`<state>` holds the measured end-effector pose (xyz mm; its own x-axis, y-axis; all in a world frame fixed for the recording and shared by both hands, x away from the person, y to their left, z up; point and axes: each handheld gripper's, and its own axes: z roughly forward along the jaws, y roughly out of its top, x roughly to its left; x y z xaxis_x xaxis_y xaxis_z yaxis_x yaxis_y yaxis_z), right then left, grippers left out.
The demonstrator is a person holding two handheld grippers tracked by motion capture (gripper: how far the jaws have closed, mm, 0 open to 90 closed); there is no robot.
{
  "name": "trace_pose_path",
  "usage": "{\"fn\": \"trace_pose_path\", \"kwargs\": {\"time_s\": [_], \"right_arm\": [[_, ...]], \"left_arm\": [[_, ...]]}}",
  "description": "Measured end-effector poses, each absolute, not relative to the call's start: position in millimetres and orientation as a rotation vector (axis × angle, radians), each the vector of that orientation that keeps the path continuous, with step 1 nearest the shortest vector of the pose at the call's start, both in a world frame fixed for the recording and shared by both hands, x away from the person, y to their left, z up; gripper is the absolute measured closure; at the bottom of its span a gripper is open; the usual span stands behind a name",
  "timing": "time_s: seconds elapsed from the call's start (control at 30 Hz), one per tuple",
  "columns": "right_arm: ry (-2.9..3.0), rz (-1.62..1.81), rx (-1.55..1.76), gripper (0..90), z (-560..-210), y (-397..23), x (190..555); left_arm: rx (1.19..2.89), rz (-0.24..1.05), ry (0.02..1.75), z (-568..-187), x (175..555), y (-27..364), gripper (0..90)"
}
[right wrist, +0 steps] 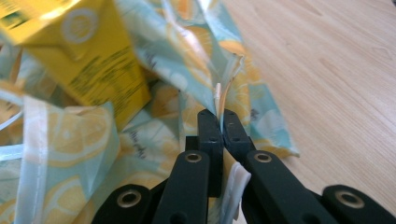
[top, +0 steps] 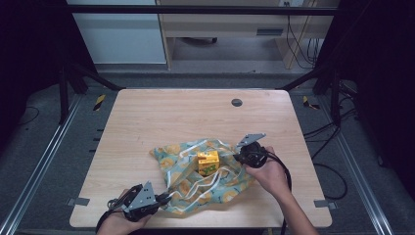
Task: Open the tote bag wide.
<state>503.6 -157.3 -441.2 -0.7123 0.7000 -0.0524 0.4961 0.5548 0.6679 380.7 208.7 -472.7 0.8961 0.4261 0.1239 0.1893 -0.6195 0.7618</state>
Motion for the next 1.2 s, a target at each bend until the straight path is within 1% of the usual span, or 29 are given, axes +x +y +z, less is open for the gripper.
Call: {"fn": "trace_pose_path", "kwargs": {"time_s": [0.4, 0.77, 1.2], "right_arm": [[2.442, 0.967, 1.077, 89.5, -463, -169, 530], [2.429, 0.958, 1.089, 89.6, -474, -170, 536], [2.408, 0.930, 1.094, 89.6, -478, -166, 546]], "left_arm": [[2.306, 0.389, 0.457, -479, 382, 211, 87.3], [2.326, 0.362, 0.508, -482, 383, 210, 88.2], [2.343, 0.348, 0.541, -484, 383, 207, 88.7]]}}
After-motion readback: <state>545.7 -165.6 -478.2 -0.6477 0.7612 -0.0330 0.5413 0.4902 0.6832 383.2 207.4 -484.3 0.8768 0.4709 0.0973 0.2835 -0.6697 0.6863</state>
